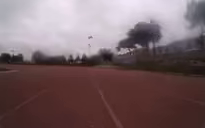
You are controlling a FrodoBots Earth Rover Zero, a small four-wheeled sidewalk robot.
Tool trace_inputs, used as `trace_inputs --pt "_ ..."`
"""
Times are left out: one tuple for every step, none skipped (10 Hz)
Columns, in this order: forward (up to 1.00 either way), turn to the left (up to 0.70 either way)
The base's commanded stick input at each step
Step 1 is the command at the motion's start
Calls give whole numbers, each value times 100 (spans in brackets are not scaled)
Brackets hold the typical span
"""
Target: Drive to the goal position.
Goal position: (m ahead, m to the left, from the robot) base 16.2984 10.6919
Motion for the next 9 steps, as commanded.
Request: trace_inputs --pt "70 0" --pt "70 0" --pt "70 0" --pt "70 0" --pt "70 0" --pt "70 0" --pt "70 9" --pt "70 14" --pt "70 14"
